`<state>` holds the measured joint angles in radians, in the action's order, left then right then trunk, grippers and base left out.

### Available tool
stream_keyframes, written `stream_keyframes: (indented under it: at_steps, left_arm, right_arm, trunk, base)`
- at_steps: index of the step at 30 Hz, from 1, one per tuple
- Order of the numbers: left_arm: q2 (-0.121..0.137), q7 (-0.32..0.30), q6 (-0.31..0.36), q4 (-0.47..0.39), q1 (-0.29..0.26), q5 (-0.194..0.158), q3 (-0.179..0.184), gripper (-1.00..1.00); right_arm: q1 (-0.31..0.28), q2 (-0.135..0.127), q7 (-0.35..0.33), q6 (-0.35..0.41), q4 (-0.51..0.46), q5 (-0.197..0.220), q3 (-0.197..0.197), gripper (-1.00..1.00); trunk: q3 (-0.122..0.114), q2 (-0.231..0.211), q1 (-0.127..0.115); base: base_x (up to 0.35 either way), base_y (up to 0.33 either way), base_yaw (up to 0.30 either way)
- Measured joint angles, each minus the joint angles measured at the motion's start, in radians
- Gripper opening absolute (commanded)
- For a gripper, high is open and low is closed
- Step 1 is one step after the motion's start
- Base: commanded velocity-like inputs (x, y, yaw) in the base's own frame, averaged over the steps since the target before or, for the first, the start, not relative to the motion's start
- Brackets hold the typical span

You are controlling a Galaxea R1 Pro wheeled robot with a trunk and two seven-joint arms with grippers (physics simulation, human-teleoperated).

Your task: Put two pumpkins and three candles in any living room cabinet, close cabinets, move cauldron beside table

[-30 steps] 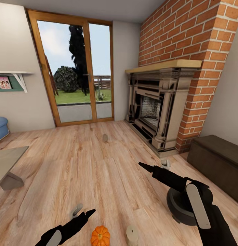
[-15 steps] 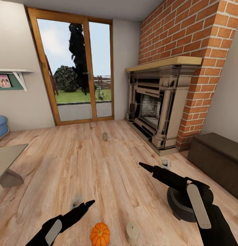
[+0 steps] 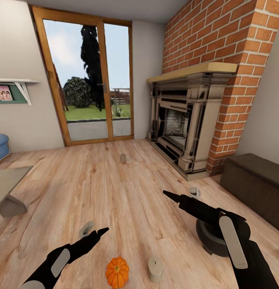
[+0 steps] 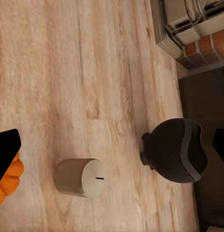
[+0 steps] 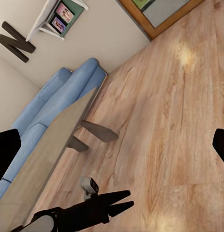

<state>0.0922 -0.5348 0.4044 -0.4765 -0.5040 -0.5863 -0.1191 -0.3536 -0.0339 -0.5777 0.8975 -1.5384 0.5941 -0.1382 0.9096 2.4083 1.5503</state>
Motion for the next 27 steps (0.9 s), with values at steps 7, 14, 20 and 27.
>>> stream_keyframes:
  at_steps: [7,14,20,27]
  left_arm:
    - [0.0,0.001,0.001,-0.001,0.0,0.0,0.001,1.0]
    - [-0.002,0.001,0.001,-0.001,-0.002,-0.004,0.0,1.0]
    - [-0.029,0.085,0.002,0.0,-0.005,-0.002,0.002,1.0]
    - [-0.04,0.115,0.003,0.0,-0.007,-0.004,0.003,1.0]
  right_arm:
    - [0.0,-0.007,-0.002,0.004,-0.005,0.003,-0.022,1.0]
    - [0.0,-0.012,-0.051,0.053,-0.008,0.007,-0.073,1.0]
    - [0.0,-0.011,-0.093,0.076,-0.008,0.007,-0.079,1.0]
    - [0.0,-0.012,-0.095,0.08,-0.009,0.008,-0.08,1.0]
  trunk:
    - [0.022,0.049,0.027]
    - [0.045,0.091,0.05]
    - [0.068,0.093,0.053]
    - [0.095,0.094,0.056]
  base:
    - [0.0,0.0,0.0]
    - [0.0,0.0,0.0]
    - [0.0,0.0,0.0]
    - [0.0,0.0,0.0]
